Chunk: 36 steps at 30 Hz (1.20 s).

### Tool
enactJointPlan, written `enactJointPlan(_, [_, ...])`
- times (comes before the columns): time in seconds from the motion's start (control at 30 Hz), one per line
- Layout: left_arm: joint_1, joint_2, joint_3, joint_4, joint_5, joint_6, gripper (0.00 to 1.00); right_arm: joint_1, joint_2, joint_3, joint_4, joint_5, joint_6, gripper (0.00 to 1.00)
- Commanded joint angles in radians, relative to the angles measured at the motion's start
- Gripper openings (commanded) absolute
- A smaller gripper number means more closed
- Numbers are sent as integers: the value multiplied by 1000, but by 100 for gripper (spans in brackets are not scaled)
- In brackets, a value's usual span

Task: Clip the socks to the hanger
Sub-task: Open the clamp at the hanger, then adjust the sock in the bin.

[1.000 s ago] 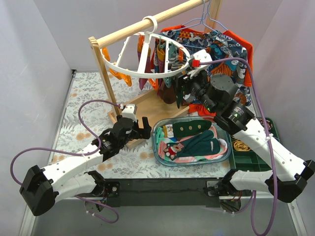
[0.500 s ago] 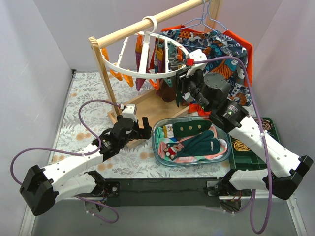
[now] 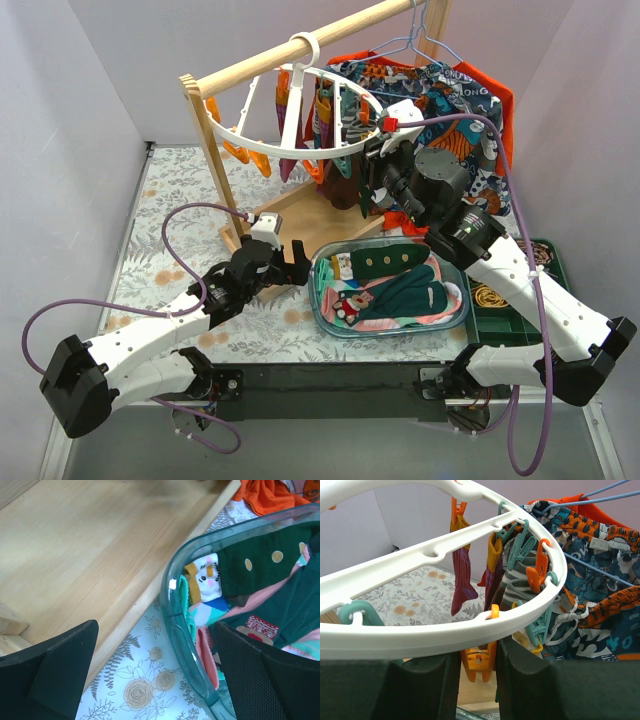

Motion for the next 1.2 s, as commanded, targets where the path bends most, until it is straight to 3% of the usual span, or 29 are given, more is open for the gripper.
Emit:
enactJointPlan(0.0, [-7,-23,-1,34,62,26,98,7,-20,12,64,10,64,9])
enactJointPlan(0.1, [-9,-20,11,48,111,24,98,7,-20,6,64,14,93,1])
enactJointPlan(0.33, [-19,68,92,48,194,-103,98,7,-16,5,64,13,118,1])
enactJointPlan(0.57, [-102,262,273,-39,85,-375,95,7,-14,-12,66,-1,121,1])
enactJointPlan(0.7, [-157,429,448,-240,-37,-503,91,7,-20,-24,66,-5,116,1])
enactJointPlan(0.83, [-188,586,553,-305,-105,-582,84,7,-26,-28,69,-9,105,1])
enactJointPlan(1.17, [-181,781,654,-294,-220,-634,59,5,-25,-47,84,-24,96,1])
